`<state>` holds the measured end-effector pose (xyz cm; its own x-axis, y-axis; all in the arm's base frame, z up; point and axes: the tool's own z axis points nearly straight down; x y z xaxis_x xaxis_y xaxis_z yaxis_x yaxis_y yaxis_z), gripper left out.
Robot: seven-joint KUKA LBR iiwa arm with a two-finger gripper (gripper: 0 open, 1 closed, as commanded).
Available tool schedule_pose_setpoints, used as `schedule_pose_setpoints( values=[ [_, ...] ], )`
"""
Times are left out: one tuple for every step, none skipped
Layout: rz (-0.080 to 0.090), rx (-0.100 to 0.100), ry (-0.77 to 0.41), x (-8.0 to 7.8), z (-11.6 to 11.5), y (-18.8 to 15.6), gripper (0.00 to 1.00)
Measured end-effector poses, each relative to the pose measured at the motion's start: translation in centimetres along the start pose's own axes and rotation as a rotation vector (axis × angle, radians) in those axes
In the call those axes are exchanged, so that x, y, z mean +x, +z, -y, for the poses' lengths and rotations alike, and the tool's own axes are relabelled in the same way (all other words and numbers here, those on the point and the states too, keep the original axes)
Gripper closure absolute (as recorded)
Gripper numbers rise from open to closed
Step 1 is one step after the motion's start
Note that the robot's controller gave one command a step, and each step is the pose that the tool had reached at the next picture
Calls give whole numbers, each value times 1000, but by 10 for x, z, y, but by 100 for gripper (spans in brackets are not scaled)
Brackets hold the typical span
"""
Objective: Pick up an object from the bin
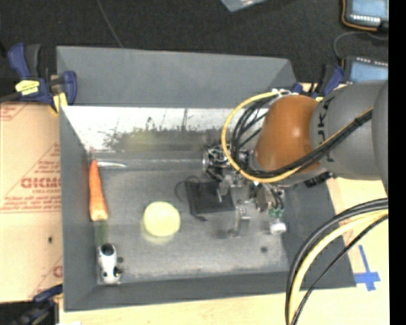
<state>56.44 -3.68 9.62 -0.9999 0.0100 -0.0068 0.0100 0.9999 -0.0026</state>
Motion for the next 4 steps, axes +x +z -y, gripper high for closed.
schedule_pose_setpoints(
  values=[
    [4,-4,104,-18,1,2,0],
    [6,-1,147,-45,-7,17,0],
    [8,-3,347,-46,-23,25,100],
    [8,-3,345,-46,-23,25,100]
  ],
)
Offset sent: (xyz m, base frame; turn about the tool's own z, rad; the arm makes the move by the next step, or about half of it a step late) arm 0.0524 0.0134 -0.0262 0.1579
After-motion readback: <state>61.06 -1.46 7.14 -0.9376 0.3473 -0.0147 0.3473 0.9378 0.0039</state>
